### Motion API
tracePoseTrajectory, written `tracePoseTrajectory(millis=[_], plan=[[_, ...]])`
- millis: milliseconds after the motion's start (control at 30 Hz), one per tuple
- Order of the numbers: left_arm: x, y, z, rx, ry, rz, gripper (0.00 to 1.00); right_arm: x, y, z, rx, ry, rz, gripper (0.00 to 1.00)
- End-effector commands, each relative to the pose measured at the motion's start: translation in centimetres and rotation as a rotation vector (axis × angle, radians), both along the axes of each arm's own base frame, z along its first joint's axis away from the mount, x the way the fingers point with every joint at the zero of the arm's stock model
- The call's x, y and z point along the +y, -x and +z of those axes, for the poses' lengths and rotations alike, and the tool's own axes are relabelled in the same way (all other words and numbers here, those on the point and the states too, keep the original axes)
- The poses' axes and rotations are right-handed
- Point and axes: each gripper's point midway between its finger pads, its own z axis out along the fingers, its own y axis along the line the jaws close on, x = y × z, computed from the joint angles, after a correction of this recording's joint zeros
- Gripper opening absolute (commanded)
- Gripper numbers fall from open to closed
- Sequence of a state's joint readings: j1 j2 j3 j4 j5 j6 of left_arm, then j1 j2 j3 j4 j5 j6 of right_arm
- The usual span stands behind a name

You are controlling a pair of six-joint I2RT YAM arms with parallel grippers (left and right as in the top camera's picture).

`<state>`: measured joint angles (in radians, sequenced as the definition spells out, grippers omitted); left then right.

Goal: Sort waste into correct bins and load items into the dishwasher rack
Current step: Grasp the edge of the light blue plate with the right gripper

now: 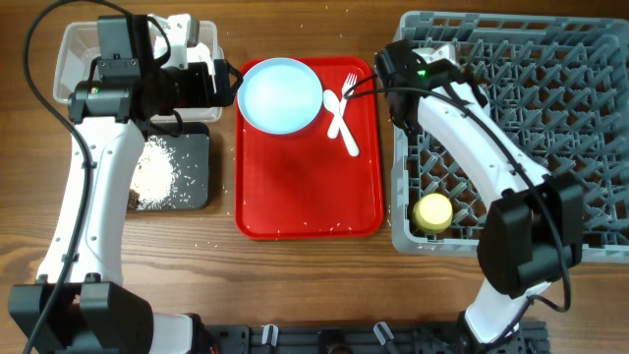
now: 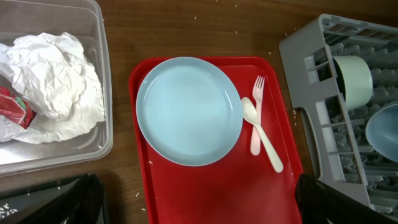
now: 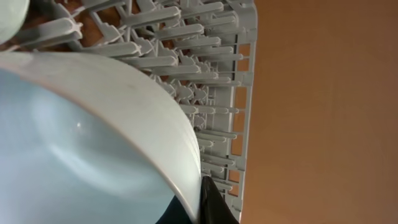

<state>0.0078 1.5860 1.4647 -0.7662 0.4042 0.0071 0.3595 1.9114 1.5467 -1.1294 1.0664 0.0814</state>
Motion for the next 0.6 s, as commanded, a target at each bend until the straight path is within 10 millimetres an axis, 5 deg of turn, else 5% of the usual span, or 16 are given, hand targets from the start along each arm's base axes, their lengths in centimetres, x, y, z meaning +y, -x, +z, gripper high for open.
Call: tracePoseTrajectory(millis=[0,200,233,500,567], plan=[[0.1,-0.2,0.3,-0.017,-0.016,-0.009,1.0,1.7,0.3,-2.8,0.087,-0.048,0.033,0.04],[0.1,-0.2,0.3,-0.017,-0.016,-0.009,1.0,5.3,2.9,-4.0,0.239,-0.088,0.117,0.11],[0.1,-0.2,0.3,-0.017,-0.015,-0.009,1.0,6.1,3.6,-4.5,0.275,-0.115,0.13,0.27],[0.1,-0.2,0.3,-0.017,-0.015,-0.009,1.0,11.0,4.4,-5.2,0.316,-0.336,0.184,1.0],[0.1,-0.2,0.3,-0.017,-0.015,-0.009,1.0,13.2,3.6,-4.1,0.291,-0.469,0.205,1.0]])
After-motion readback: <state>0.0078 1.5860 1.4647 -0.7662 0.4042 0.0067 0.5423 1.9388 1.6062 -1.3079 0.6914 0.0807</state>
